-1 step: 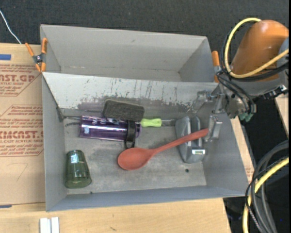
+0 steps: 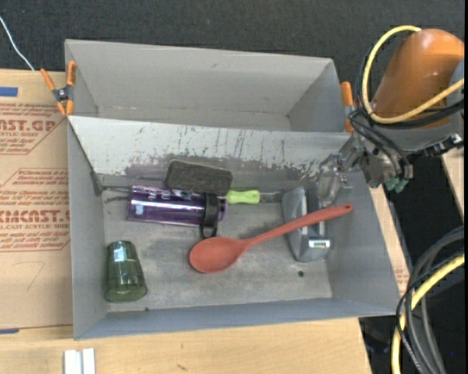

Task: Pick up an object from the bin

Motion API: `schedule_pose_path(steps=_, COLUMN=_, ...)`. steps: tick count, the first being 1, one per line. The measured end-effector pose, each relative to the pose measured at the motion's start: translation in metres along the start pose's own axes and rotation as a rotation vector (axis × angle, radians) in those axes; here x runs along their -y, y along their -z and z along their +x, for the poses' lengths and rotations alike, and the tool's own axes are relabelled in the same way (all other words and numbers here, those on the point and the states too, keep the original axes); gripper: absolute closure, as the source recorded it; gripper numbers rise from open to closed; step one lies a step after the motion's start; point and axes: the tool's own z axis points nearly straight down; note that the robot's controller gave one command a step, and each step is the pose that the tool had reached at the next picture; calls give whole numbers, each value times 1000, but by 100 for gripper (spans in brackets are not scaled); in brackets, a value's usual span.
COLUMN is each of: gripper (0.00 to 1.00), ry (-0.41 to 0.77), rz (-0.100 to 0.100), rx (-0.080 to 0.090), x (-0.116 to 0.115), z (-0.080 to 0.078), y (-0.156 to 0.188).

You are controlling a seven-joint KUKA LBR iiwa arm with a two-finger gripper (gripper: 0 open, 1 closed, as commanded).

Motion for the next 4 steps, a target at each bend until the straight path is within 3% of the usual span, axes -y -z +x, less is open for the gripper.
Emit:
schedule_pose_path(steps=1, gripper=0, ry=0, rz=0, rx=0, x=0, z=0, y=0)
schedule_pose_path(steps=2, gripper=0, ry=0, rz=0, rx=0, x=0, z=0, y=0)
schedule_pose_path(steps=3, gripper=0, ry=316, rz=-3, rx=-1, x=-72, z=-6, y=-64)
schedule_pose_path(steps=4, gripper=0, ry=127, rz=-2, rx=-5, x=-59, z=31, y=-108)
